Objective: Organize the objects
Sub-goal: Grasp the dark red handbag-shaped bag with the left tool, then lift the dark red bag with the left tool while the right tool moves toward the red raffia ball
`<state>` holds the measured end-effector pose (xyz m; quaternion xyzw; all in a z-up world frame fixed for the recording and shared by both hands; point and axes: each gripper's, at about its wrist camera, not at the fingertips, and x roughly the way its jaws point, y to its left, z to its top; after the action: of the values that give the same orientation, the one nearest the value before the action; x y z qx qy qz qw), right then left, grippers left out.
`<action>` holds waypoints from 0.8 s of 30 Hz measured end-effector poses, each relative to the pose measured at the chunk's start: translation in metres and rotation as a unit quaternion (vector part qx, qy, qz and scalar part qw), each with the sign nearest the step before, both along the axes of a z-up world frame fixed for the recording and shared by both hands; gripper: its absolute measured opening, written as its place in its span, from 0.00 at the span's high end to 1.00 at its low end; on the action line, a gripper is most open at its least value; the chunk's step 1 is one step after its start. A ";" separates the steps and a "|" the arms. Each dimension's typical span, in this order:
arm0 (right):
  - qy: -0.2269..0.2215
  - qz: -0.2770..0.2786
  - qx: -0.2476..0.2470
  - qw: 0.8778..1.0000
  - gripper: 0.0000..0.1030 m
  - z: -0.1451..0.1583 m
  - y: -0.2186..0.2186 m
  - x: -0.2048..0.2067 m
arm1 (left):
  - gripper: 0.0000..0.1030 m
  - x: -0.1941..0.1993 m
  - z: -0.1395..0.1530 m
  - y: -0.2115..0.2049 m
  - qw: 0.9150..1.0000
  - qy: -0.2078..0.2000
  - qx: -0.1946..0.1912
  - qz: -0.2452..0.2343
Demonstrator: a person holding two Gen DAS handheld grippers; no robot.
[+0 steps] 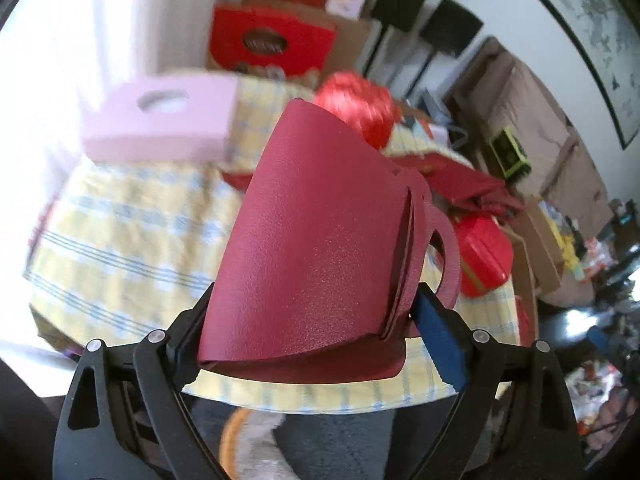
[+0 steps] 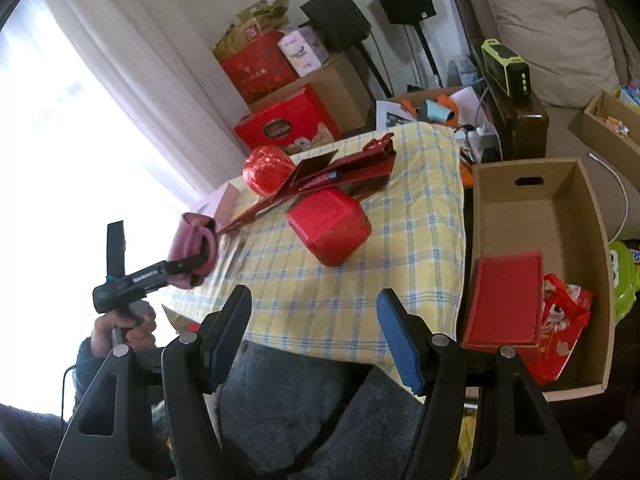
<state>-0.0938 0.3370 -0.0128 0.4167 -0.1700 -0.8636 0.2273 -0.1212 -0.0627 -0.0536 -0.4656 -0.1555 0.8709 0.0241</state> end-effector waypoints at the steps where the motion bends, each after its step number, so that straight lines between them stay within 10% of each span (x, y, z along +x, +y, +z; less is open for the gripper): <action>1: 0.001 -0.002 0.000 1.000 0.35 0.000 0.001 0.001 | 0.13 0.005 0.006 -0.003 1.000 0.011 -0.017 0.010; 8: -0.007 -0.007 -0.004 1.000 0.31 -0.004 -0.006 -0.006 | 0.14 0.016 0.035 -0.030 0.994 0.059 -0.079 0.052; 24: -0.015 0.073 0.066 0.995 0.22 0.010 -0.102 -0.034 | 0.14 0.027 0.025 -0.063 0.990 0.079 -0.088 0.072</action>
<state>-0.1278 0.2347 -0.0023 0.4550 -0.0853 -0.8475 0.2595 -0.0945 -0.1254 -0.0283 -0.3834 -0.1095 0.9146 -0.0676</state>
